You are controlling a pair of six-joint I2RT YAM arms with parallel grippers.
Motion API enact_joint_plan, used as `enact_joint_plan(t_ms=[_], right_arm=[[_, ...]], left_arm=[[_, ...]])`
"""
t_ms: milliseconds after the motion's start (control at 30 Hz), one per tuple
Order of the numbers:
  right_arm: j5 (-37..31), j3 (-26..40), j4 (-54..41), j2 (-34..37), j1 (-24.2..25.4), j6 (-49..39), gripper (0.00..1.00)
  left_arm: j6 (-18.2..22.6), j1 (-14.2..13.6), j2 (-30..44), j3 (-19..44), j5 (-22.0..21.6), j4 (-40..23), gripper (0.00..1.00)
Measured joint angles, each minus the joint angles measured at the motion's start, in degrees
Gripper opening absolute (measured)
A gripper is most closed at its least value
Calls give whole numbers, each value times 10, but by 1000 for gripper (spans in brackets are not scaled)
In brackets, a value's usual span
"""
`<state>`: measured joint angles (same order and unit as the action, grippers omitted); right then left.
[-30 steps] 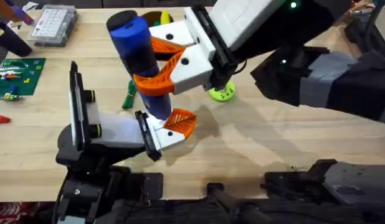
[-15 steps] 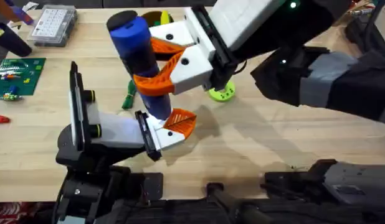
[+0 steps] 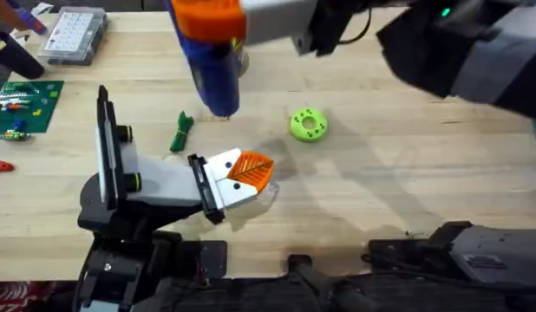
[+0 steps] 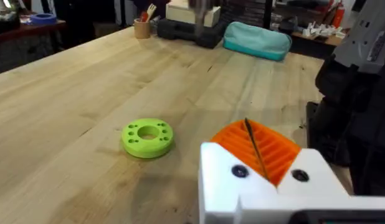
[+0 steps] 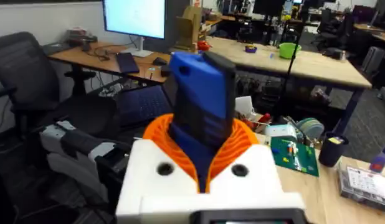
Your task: Pick up the gripper from the table and insert it into the empty holder that is missing its gripper. Then pick up a screw, insert it into the mounting hole, and use the screwdriver to tighten it. Finally, clean up the table by picking up the vegetable and placing it into the bucket.
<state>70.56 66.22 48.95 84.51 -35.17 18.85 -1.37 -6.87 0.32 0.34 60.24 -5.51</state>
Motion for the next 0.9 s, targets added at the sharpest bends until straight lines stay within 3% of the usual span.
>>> enact_joint_plan(t_ms=[500, 533, 633, 900], right_arm=[[21, 31, -156, 0, 58, -109, 46], [2, 34, -249, 0, 64, -161, 45], [-41, 34, -334, 0, 66, -217, 47], [-220, 35, -451, -1, 68, -287, 45]], left_arm=[[0, 0, 0, 0, 0, 0, 11], [0, 0, 0, 0, 0, 0, 11], [0, 0, 0, 0, 0, 0, 11], [-2, 0, 0, 0, 0, 0, 11]])
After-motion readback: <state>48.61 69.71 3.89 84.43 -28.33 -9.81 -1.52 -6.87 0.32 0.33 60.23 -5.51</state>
